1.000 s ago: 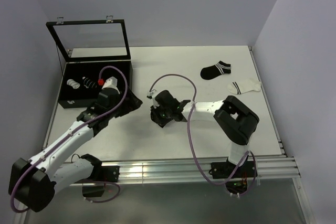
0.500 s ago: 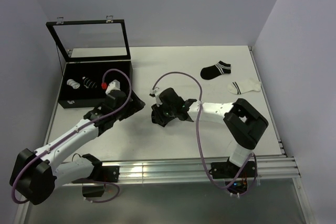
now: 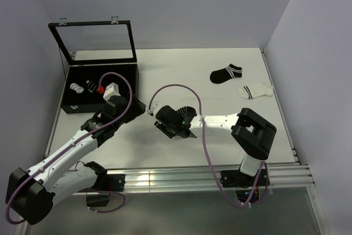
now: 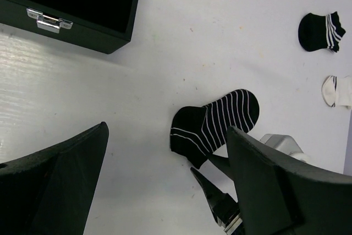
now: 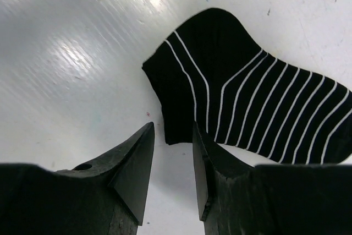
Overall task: Roll the socks
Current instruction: Roll the sock at the center of the board.
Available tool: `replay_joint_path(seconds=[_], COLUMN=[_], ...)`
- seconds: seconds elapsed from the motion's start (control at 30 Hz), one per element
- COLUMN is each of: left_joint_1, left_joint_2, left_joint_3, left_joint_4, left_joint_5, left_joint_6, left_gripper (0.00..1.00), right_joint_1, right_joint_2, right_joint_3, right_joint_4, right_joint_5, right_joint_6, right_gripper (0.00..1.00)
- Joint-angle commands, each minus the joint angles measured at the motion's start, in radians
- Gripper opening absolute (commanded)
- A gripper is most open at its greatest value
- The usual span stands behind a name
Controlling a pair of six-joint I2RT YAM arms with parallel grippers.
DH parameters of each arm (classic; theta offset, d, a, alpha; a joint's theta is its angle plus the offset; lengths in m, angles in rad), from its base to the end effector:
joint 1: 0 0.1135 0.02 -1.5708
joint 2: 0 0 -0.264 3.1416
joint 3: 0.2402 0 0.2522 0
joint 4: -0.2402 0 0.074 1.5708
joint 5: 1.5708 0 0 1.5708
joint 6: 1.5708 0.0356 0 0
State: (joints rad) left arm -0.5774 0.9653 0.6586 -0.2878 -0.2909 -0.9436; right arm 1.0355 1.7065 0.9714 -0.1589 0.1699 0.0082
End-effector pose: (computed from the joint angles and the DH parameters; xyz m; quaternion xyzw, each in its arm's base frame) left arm 0.1823 -0.1066 0.2533 -0.2259 0.8469 -0.2271 0.4244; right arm 0.1817 0.2945 0.1702 -0.4373 0.8324 0.0955 0.3267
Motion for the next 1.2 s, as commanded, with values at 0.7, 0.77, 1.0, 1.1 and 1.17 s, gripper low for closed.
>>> replay_joint_path(seconds=[0.7, 0.77, 1.0, 1.1, 1.17], left_joint_1=[0.005, 0.005, 0.005, 0.007, 0.007], left_joint_2=[0.009, 0.01, 0.018, 0.019, 0.016], left_joint_3=[-0.004, -0.004, -0.002, -0.004, -0.007], left_joint_4=[0.025, 0.026, 0.029, 0.029, 0.029], left_joint_5=[0.007, 0.007, 0.012, 0.016, 0.016], left_joint_6=[0.028, 0.026, 0.026, 0.025, 0.023], left_gripper=[0.93, 0.93, 0.93, 0.93, 0.93], right_joint_1=[0.078, 0.086, 0.098, 0.1, 0.098], right_joint_2=[0.148, 0.14, 0.137, 0.14, 0.142], right_joint_3=[0.101, 0.092, 0.099, 0.102, 0.104], right_joint_4=[0.01, 0.025, 0.039, 0.051, 0.053], right_joint_5=[0.203, 0.209, 0.215, 0.217, 0.218], right_joint_6=[-0.066, -0.068, -0.07, -0.07, -0.068], right_gripper=[0.38, 0.38, 0.38, 0.38, 0.38])
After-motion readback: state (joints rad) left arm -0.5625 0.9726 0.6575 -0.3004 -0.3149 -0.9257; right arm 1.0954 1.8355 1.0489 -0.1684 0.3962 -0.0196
